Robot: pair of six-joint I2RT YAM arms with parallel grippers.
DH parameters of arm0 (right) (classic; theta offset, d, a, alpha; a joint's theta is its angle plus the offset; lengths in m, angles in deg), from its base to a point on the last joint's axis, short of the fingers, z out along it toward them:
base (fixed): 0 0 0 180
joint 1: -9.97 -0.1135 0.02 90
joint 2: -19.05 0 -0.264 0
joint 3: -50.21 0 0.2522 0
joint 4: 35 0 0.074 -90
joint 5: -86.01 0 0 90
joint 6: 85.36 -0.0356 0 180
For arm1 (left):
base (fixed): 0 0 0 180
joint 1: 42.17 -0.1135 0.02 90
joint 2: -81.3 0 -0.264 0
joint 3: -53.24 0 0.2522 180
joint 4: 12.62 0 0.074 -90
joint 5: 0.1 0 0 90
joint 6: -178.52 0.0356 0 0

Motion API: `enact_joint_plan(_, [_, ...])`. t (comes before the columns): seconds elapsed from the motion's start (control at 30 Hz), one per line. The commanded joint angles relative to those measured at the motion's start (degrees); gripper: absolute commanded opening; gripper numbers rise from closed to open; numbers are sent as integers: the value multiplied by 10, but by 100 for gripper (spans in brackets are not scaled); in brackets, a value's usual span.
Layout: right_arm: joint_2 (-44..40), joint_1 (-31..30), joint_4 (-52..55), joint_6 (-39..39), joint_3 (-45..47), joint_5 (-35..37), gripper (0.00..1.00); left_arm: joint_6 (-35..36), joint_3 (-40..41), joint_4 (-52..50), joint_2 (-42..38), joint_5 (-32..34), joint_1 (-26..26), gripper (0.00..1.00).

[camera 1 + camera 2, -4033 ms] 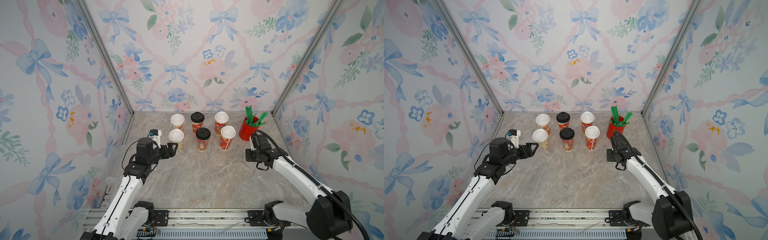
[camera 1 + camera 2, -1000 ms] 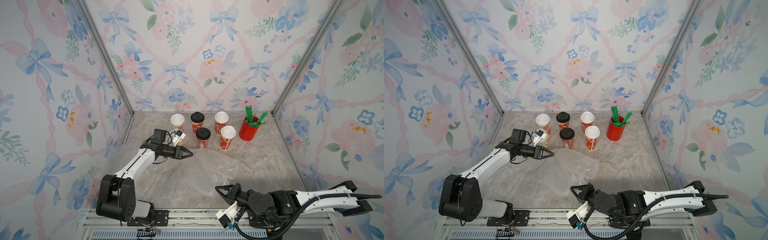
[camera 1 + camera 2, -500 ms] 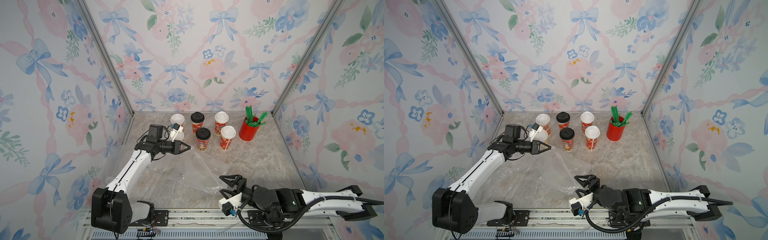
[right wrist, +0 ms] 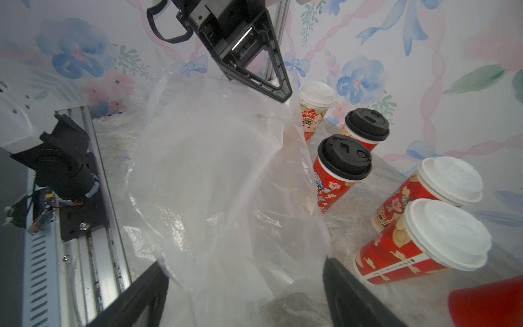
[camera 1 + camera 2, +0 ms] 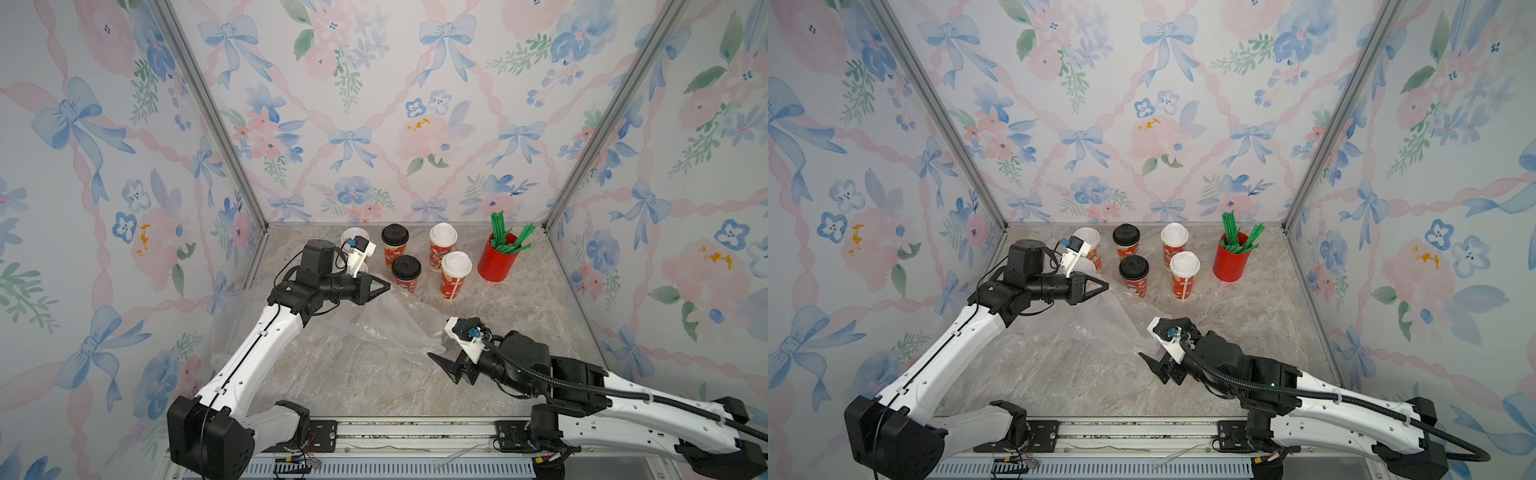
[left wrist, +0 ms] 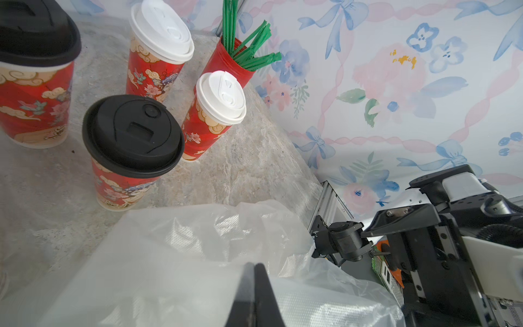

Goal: Pack milk tea into plastic carrier bags
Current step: Adjust the plastic carrier bag at the center of the board.

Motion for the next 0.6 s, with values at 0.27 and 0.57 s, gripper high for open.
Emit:
enact_joint_plan(0.27, [-73,12,52,3,30,-285,94,-8,-48,3,2,32,3,0])
enact_joint_plan(0.57, [5,86,44,-298,-36,0,85,-2,-58,3,34,54,95,0])
